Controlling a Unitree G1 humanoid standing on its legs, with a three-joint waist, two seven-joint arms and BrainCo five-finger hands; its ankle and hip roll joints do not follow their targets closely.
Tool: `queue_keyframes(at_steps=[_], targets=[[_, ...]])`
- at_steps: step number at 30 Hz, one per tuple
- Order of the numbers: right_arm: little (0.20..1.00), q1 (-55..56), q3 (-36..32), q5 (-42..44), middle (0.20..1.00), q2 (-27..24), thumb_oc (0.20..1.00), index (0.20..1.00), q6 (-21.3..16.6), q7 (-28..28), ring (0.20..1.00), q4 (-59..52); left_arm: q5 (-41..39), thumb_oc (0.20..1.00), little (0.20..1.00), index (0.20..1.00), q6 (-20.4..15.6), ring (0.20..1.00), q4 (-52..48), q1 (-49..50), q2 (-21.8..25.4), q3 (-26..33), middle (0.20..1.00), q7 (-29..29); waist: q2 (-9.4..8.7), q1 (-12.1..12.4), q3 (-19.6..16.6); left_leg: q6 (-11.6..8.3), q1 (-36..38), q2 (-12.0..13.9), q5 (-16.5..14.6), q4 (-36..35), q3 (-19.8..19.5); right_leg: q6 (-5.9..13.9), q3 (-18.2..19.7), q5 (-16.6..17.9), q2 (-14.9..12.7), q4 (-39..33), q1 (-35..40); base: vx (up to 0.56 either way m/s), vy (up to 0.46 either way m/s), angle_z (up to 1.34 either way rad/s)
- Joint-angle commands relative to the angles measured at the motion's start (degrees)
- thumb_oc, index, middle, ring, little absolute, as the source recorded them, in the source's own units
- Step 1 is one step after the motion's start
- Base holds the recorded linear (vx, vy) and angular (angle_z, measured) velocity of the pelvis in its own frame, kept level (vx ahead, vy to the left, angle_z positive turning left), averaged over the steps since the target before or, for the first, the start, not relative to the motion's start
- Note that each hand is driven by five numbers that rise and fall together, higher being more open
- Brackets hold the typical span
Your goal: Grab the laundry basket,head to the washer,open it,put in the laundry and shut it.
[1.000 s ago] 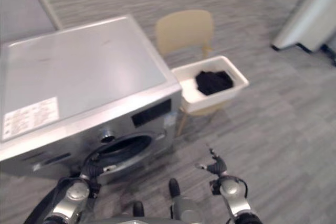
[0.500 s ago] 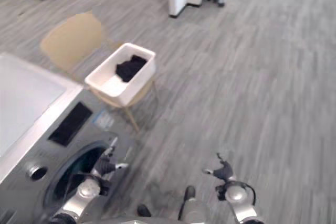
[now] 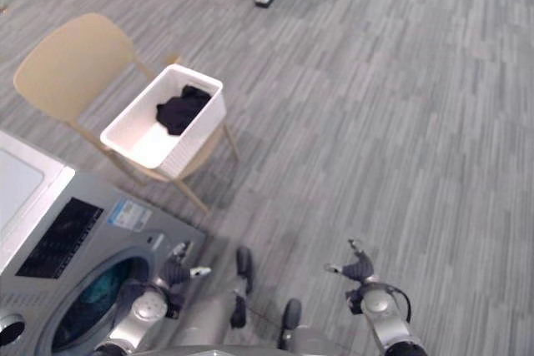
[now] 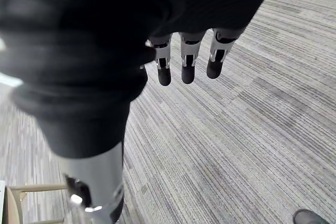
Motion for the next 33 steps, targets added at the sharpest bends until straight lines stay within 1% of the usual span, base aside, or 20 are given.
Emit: queue_keyframes(at_steps=[1, 4, 5, 6, 8, 9, 10, 11, 15, 16, 17, 19, 20, 21, 25, 26, 28, 29, 32, 33], targets=[[1.000, 0.9, -0.4, 0.1, 1.000, -0.8, 1.000, 1.000, -2.1, -0.7, 1.000, -3.4, -0.7, 1.000, 1.000, 1.000, -1.6, 1.000, -2.9, -0.5, 2.0, 1.1, 1.000, 1.2, -0.67, 1.3, -2.9, 1.74, 2.5, -0.4, -1.2, 3.9, -1.4, 5.31, 4.5, -7.6, -0.8, 4.9, 0.1, 0.27, 0.059, -0.12], [1.000, 0.1, 0.0, 0.0, 1.000, 0.0, 1.000, 1.000, -2.2, -0.5, 1.000, -2.4, -1.6, 1.000, 1.000, 1.000, -1.6, 1.000, -3.2, -0.2, 3.0, 2.0, 1.000, 1.2, -2.67, 2.5, -4.2, 3.23, 3.9, -1.4, -3.3, 6.1, -2.0, 6.04, 4.2, -9.2, -2.8, 8.7, 0.7, 0.31, 0.071, -0.12], [1.000, -0.5, 0.1, -0.2, 1.000, 0.3, 1.000, 1.000, -2.2, -0.2, 1.000, -1.9, -1.9, 1.000, 1.000, 1.000, -1.7, 1.000, -3.0, 0.2, 3.7, 2.5, 1.000, 1.2, -3.45, 2.9, -4.9, 4.49, 5.9, -2.3, -5.1, 6.5, -2.6, 7.24, 4.0, -9.3, -4.0, 15.3, -0.7, 0.25, 0.077, 0.03], [1.000, -0.6, 0.1, -0.2, 1.000, 0.3, 1.000, 1.000, -2.2, -0.2, 1.000, -1.9, -1.9, 1.000, 1.000, 1.000, -1.7, 1.000, -3.0, 0.2, 3.7, 2.5, 1.000, 1.2, -3.36, 2.9, -5.1, 4.47, 5.8, -2.2, -5.0, 6.5, -2.6, 7.20, 4.0, -9.2, -3.9, 15.2, -0.9, 0.22, 0.085, 0.11], [1.000, -0.9, 0.0, -0.2, 1.000, 0.5, 1.000, 1.000, -2.1, 0.0, 1.000, -1.7, -1.9, 1.000, 1.000, 1.000, -1.6, 1.000, -3.0, 0.3, 4.3, 2.7, 1.000, 1.3, -3.73, 2.7, -5.2, 5.75, 7.6, -3.2, -6.8, 7.0, -3.7, 9.20, 4.4, -7.2, -4.9, 21.9, -3.2, 0.18, 0.074, 0.18], [1.000, -1.2, -0.1, -0.3, 1.000, 0.7, 1.000, 1.000, -2.2, 0.0, 1.000, -2.1, -1.9, 1.000, 1.000, 1.000, -1.7, 1.000, -3.2, 0.3, 4.5, 2.7, 1.000, 1.7, -3.17, 1.9, -5.1, 6.65, 9.9, -3.9, -7.8, 6.2, -5.6, 9.62, 5.8, -5.0, -5.1, 27.2, -8.1, 0.16, 0.062, 0.32], [1.000, -1.2, -0.1, -0.3, 1.000, 0.7, 1.000, 1.000, -2.2, 0.0, 1.000, -2.0, -1.9, 1.000, 1.000, 1.000, -1.7, 1.000, -3.2, 0.3, 4.5, 2.7, 1.000, 1.7, -3.07, 1.9, -5.2, 6.62, 9.7, -3.8, -7.8, 6.2, -5.6, 9.58, 5.8, -4.8, -5.0, 27.1, -8.2, 0.19, 0.037, 0.65], [1.000, -1.7, 0.0, -0.2, 1.000, 0.7, 1.000, 1.000, -2.2, 0.2, 1.000, -2.3, -2.4, 1.000, 1.000, 1.000, -1.9, 1.000, -3.1, -0.1, 4.3, 2.7, 1.000, 1.9, -1.92, 1.1, -4.7, 6.86, 11.2, -3.8, -8.1, 5.5, -7.7, 8.63, 7.1, -5.3, -4.6, 27.1, -12.3, 0.09, 0.004, 0.79], [1.000, -2.4, 0.3, 0.2, 1.000, 0.4, 1.000, 1.000, -2.3, 0.3, 1.000, -2.5, -2.3, 1.000, 1.000, 1.000, -1.9, 1.000, -2.1, -0.7, 3.9, 2.5, 1.000, 2.0, -1.21, -0.2, -3.7, 6.80, 12.3, -4.0, -8.6, 5.5, -10.3, 7.46, 9.1, -5.4, -4.5, 23.6, -15.0, 0.11, -0.046, 0.58], [1.000, -2.7, 0.6, 0.4, 1.000, 0.2, 1.000, 1.000, -2.4, 0.2, 1.000, -2.3, -1.9, 1.000, 1.000, 1.000, -1.9, 1.000, -1.5, -1.3, 3.9, 2.3, 1.000, 2.1, -0.92, -1.0, -3.3, 6.72, 13.0, -4.4, -9.1, 5.7, -12.3, 7.25, 12.6, -4.9, -3.7, 21.3, -17.0, 0.11, -0.070, 0.90], [1.000, -2.8, 0.6, 0.4, 1.000, 0.0, 1.000, 1.000, -2.3, 0.3, 1.000, -2.4, -1.8, 1.000, 1.000, 1.000, -1.9, 1.000, -1.5, -1.6, 3.8, 2.1, 1.000, 1.8, -0.89, -1.3, -3.1, 6.43, 12.9, -4.7, -9.2, 6.1, -13.2, 7.51, 14.5, -3.7, -3.6, 19.3, -17.9, 0.16, -0.119, 0.94], [1.000, -3.3, 0.8, 0.3, 1.000, -0.8, 1.000, 1.000, -2.0, 0.3, 1.000, -2.1, -1.3, 1.000, 1.000, 1.000, -2.0, 1.000, -0.1, -3.1, 3.4, 1.5, 1.000, 2.1, -0.91, -2.5, -2.2, 5.47, 13.5, -6.2, -10.2, 6.9, -18.4, 8.40, 22.6, -0.2, -2.8, 15.4, -21.1, 0.19, -0.248, 1.14], [1.000, -3.2, 0.5, 0.7, 1.000, -1.2, 1.000, 1.000, -2.1, 0.4, 1.000, -2.1, -0.9, 1.000, 1.000, 1.000, -2.2, 1.000, 0.8, -3.8, 3.3, 0.7, 1.000, 2.0, -1.69, -2.6, -2.4, 4.72, 13.4, -7.3, -11.4, 8.5, -21.0, 8.35, 23.5, 0.8, -4.0, 12.1, -19.8, 0.22, -0.337, 1.50], [1.000, -3.1, 0.3, 0.7, 1.000, -1.2, 1.000, 1.000, -2.3, 0.6, 1.000, -2.1, -0.8, 1.000, 1.000, 1.000, -2.2, 1.000, 1.1, -3.7, 2.9, 0.7, 1.000, 2.1, -1.99, -2.7, -2.6, 4.41, 13.4, -7.6, -12.0, 9.3, -21.8, 8.30, 22.6, 1.4, -4.9, 11.0, -18.6, 0.13, -0.230, 1.61], [1.000, -3.5, 0.4, 1.0, 1.000, -1.4, 1.000, 1.000, -2.6, 0.6, 1.000, -2.1, -1.2, 1.000, 1.000, 1.000, -1.9, 1.000, 1.8, -3.7, 2.6, 0.9, 1.000, 2.5, -2.43, -2.7, -3.0, 3.28, 12.2, -6.8, -12.1, 10.9, -22.5, 7.85, 21.0, 2.3, -5.2, 9.6, -17.2, 0.07, -0.219, 1.77], [1.000, -3.2, 0.3, 1.5, 1.000, -1.6, 1.000, 1.000, -2.9, 0.9, 1.000, -2.3, -2.1, 1.000, 1.000, 1.000, -1.7, 1.000, 2.3, -3.0, 2.2, 1.8, 1.000, 2.4, -2.52, -2.8, -3.5, 2.53, 11.4, -5.2, -12.1, 11.1, -21.7, 7.46, 18.6, 2.2, -5.3, 7.9, -15.7, 0.09, -0.230, 0.56], [1.000, -3.2, 0.3, 1.6, 1.000, -1.7, 1.000, 1.000, -3.0, 0.8, 1.000, -2.1, -2.5, 1.000, 1.000, 1.000, -1.6, 1.000, 2.6, -2.8, 2.1, 2.1, 1.000, 2.3, -2.62, -2.9, -3.5, 2.30, 11.1, -4.6, -12.0, 11.4, -21.1, 7.18, 17.6, 2.0, -5.3, 7.4, -14.9, 0.07, -0.182, 0.45], [1.000, -3.0, 0.0, 1.9, 1.000, -1.7, 1.000, 1.000, -3.0, 0.7, 1.000, -1.9, -2.7, 1.000, 1.000, 1.000, -1.5, 1.000, 2.8, -2.9, 2.2, 2.3, 1.000, 2.3, -2.77, -2.8, -3.5, 2.11, 10.9, -4.0, -11.9, 11.6, -20.0, 6.86, 16.6, 1.7, -5.2, 7.0, -14.1, 0.07, -0.148, 0.58], [1.000, -2.5, -0.8, 3.0, 1.000, -1.5, 1.000, 1.000, -2.8, -0.2, 1.000, -1.8, -3.6, 1.000, 1.000, 1.000, -1.1, 1.000, 1.9, -3.2, 2.5, 2.6, 1.000, 2.5, -3.45, -3.7, -2.9, 2.58, 8.8, -1.0, -11.8, 14.0, -10.5, 6.25, 11.6, 0.2, -6.2, 5.8, -11.3, 0.06, -0.125, 0.79], [1.000, -2.5, -0.8, 3.0, 1.000, -1.5, 1.000, 1.000, -2.8, -0.2, 1.000, -1.8, -3.6, 1.000, 1.000, 1.000, -1.1, 1.000, 1.9, -3.2, 2.5, 2.6, 1.000, 2.5, -3.44, -3.7, -2.9, 2.57, 8.7, -1.0, -11.8, 14.1, -10.5, 6.25, 11.6, 0.2, -6.2, 5.8, -11.3, 0.04, -0.052, 1.20]])
